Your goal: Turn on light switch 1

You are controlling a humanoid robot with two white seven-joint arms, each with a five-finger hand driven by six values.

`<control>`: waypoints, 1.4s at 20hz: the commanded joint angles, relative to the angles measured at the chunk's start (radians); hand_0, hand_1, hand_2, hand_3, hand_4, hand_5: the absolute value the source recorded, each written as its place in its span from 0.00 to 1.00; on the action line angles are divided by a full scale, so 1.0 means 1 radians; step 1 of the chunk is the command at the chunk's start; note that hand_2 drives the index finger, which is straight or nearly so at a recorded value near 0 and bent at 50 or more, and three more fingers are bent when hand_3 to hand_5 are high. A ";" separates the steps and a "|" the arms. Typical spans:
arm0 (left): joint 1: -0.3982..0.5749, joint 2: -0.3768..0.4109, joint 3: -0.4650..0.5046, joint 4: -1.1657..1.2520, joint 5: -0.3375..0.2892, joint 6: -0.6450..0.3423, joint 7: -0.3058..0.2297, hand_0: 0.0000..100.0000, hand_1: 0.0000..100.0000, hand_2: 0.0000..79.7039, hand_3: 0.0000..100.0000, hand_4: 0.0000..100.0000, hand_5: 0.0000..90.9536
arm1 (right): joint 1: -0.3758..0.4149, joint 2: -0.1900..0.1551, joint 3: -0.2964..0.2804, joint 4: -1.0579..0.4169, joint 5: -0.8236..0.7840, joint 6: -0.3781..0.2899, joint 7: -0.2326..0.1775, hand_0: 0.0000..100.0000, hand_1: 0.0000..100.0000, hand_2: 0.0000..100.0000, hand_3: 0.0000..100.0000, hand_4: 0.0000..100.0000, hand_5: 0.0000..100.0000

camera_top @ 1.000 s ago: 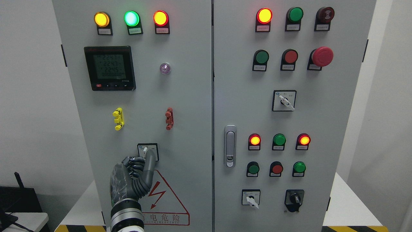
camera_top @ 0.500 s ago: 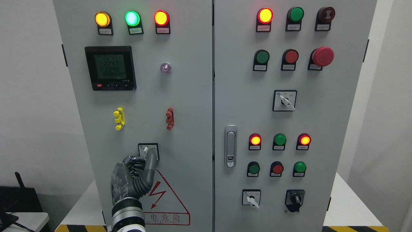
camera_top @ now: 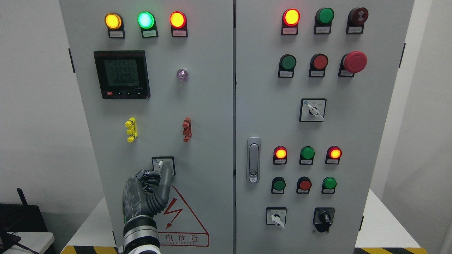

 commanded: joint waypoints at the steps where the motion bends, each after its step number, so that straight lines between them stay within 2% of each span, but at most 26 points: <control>1: -0.003 0.001 -0.003 0.013 0.000 -0.004 -0.001 0.30 0.33 0.61 0.76 0.88 0.98 | 0.001 0.000 0.017 0.000 -0.025 -0.001 -0.001 0.12 0.39 0.00 0.00 0.00 0.00; 28: -0.010 0.001 -0.005 0.014 0.001 -0.004 -0.001 0.43 0.29 0.61 0.78 0.88 0.98 | 0.001 0.000 0.017 0.000 -0.025 0.001 -0.001 0.12 0.39 0.00 0.00 0.00 0.00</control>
